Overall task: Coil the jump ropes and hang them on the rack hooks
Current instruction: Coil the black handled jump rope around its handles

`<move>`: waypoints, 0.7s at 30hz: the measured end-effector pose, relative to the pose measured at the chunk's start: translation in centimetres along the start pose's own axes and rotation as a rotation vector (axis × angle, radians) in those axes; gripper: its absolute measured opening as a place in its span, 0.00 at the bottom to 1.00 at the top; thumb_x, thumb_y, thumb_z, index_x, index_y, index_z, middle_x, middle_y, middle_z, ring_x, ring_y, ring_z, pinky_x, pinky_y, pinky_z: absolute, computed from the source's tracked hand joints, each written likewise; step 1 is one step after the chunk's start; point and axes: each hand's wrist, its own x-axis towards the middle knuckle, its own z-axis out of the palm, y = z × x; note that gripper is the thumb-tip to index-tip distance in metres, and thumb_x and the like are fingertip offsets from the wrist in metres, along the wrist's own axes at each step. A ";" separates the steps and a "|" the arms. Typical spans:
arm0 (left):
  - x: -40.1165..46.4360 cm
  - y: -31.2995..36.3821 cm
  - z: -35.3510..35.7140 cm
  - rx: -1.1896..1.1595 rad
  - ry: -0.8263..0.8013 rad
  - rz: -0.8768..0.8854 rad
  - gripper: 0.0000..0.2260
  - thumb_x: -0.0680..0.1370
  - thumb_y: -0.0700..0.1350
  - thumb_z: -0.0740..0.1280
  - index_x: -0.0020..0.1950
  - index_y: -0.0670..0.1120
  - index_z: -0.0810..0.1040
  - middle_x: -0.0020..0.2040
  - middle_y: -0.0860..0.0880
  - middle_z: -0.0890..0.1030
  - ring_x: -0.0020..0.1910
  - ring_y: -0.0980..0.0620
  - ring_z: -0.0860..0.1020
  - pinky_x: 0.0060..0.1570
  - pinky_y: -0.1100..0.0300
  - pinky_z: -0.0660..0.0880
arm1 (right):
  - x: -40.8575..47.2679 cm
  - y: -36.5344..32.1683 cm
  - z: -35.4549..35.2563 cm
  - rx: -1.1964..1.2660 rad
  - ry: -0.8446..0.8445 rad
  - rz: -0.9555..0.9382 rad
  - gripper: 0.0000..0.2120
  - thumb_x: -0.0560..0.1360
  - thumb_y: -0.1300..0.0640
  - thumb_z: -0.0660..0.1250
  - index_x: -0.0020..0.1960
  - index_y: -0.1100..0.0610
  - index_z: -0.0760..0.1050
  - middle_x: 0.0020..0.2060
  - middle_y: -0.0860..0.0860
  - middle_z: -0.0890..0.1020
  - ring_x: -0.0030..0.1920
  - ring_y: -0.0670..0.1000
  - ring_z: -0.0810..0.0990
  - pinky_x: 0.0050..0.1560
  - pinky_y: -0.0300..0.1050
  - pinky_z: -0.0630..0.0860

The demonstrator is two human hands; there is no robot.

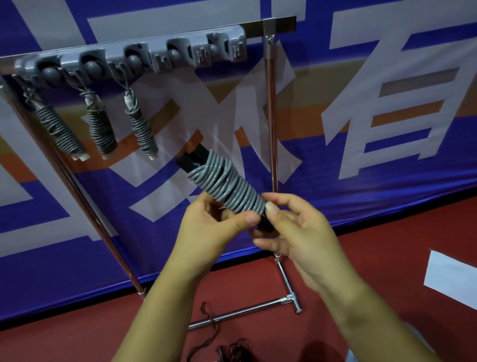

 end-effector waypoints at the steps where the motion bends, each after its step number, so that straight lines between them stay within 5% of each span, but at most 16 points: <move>1: 0.0 0.2 0.1 0.019 0.008 -0.005 0.21 0.61 0.49 0.79 0.49 0.44 0.77 0.40 0.36 0.77 0.39 0.46 0.75 0.40 0.52 0.77 | 0.0 0.4 0.0 -0.065 0.036 -0.048 0.07 0.78 0.62 0.63 0.54 0.53 0.75 0.40 0.51 0.84 0.41 0.51 0.85 0.38 0.41 0.80; 5: -0.2 0.7 0.9 0.078 0.044 0.000 0.19 0.62 0.47 0.76 0.49 0.46 0.76 0.36 0.57 0.80 0.35 0.63 0.77 0.36 0.68 0.73 | -0.1 1.8 -0.8 -0.473 0.114 -0.363 0.13 0.76 0.62 0.66 0.53 0.44 0.73 0.52 0.46 0.81 0.54 0.45 0.81 0.52 0.42 0.78; 14: -0.7 0.8 2.3 -0.045 0.105 -0.047 0.12 0.70 0.40 0.74 0.50 0.43 0.76 0.40 0.51 0.80 0.28 0.62 0.73 0.30 0.71 0.69 | 0.2 3.1 -0.6 -0.786 0.245 -0.781 0.14 0.70 0.60 0.70 0.56 0.56 0.78 0.47 0.46 0.80 0.50 0.43 0.79 0.49 0.38 0.78; 17: -0.7 0.9 1.8 -0.068 0.033 -0.097 0.15 0.70 0.43 0.75 0.52 0.42 0.74 0.40 0.53 0.79 0.29 0.60 0.72 0.29 0.68 0.68 | 0.3 2.7 -0.6 -0.716 0.205 -0.712 0.16 0.71 0.59 0.69 0.59 0.58 0.80 0.46 0.41 0.79 0.47 0.39 0.79 0.47 0.30 0.75; 21: -0.6 0.7 0.6 -0.199 -0.109 -0.131 0.13 0.71 0.39 0.68 0.54 0.43 0.73 0.47 0.48 0.77 0.32 0.54 0.75 0.30 0.64 0.70 | 0.1 1.6 -1.1 -0.544 0.142 -0.486 0.20 0.73 0.64 0.70 0.61 0.48 0.75 0.42 0.40 0.80 0.40 0.41 0.80 0.43 0.36 0.77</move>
